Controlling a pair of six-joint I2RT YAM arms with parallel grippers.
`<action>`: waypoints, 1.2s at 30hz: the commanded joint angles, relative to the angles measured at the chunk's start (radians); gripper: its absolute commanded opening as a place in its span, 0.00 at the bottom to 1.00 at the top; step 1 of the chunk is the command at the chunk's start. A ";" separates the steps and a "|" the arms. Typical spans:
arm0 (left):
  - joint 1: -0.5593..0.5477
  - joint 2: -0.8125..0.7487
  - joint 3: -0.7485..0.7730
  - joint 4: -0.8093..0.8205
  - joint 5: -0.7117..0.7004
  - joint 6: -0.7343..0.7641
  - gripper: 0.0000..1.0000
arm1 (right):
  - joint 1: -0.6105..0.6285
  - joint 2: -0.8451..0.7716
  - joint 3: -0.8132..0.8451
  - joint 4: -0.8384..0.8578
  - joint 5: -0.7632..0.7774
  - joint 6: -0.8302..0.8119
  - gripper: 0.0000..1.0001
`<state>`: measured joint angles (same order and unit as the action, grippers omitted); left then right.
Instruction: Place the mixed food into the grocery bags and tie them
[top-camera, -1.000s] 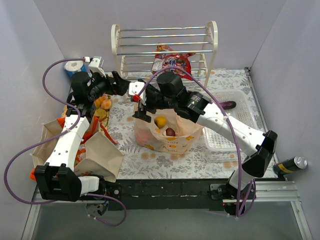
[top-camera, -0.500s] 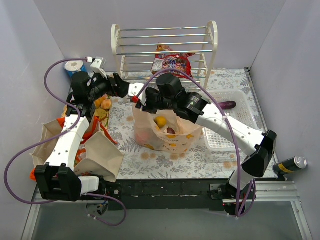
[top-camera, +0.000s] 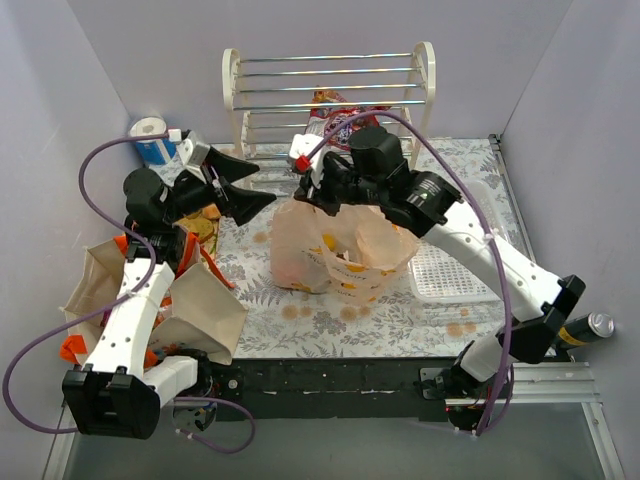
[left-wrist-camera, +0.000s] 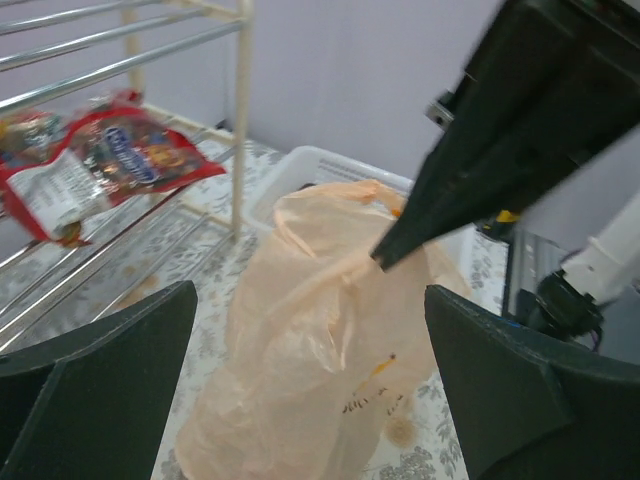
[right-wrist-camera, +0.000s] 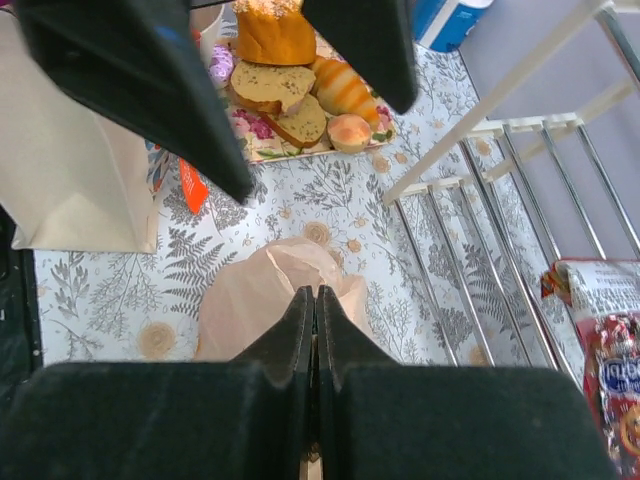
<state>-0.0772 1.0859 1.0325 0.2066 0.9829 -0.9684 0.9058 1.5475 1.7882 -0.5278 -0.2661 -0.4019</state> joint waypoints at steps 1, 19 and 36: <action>-0.009 -0.053 -0.107 0.491 0.223 -0.255 0.98 | -0.041 -0.128 -0.036 -0.006 -0.019 0.109 0.01; -0.392 0.091 -0.158 0.589 -0.039 -0.168 0.98 | -0.154 -0.262 -0.216 0.075 -0.160 0.296 0.01; -0.521 0.316 -0.212 0.793 -0.133 -0.291 0.98 | -0.156 -0.267 -0.285 0.201 -0.191 0.354 0.01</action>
<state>-0.5720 1.3560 0.8524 0.8894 0.8875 -1.1835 0.7528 1.3144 1.5295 -0.4274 -0.4526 -0.0738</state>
